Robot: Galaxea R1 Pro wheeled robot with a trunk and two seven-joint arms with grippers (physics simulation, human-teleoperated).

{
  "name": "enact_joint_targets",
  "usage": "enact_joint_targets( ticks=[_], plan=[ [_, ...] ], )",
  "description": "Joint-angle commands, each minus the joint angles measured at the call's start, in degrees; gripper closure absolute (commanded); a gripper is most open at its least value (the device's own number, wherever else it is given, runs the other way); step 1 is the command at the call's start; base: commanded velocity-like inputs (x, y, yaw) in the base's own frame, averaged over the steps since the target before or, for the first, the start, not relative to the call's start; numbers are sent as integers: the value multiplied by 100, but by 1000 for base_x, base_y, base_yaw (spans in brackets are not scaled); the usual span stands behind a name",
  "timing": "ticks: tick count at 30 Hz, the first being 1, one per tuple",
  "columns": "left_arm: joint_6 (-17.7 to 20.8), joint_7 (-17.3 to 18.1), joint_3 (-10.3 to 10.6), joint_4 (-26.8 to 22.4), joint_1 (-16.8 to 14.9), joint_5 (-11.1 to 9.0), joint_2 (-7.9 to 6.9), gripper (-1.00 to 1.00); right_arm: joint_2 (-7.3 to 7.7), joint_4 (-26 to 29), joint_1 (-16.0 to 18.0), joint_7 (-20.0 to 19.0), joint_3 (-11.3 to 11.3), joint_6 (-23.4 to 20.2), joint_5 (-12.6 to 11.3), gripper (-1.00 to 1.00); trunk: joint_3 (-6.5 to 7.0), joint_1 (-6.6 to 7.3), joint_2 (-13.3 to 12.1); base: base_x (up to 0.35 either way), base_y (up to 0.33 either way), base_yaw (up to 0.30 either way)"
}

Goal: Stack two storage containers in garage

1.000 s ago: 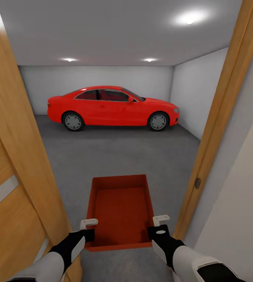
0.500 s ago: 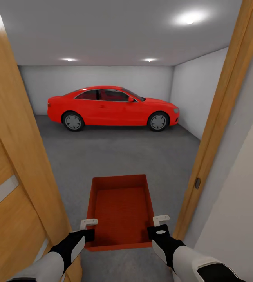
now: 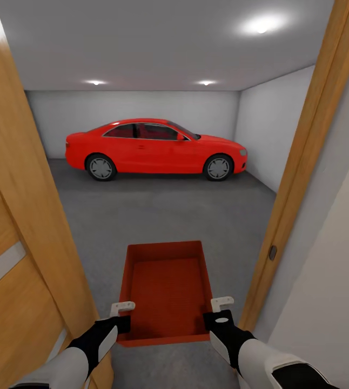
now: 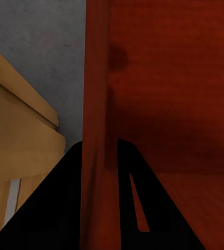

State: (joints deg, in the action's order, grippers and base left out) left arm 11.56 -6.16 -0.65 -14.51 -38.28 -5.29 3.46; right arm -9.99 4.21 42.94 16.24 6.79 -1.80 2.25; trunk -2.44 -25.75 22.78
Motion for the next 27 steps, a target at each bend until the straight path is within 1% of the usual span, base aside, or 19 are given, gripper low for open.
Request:
enact_joint_targets(
  ticks=[1,19,22,27],
  plan=[
    [-66,-54,-62,-105,-4,-4,-267,100,-1,-25,4,80,-64,-17,-41,100,-14,-3,14,0,0,0],
    [-58,-61,-57,-105,-4,2,-258,100,-1,-25,4,81,-61,-14,-41,100,-14,-3,14,2,0,0],
    [-62,-55,-80,-105,-4,-5,-268,100,-1,-25,4,81,-58,-15,-41,100,-14,-3,14,128,0,0],
    [-65,-52,-84,-105,-4,-4,-275,100,-1,-25,4,81,-55,-14,-41,100,-14,-3,14,256,0,0]
  ],
)
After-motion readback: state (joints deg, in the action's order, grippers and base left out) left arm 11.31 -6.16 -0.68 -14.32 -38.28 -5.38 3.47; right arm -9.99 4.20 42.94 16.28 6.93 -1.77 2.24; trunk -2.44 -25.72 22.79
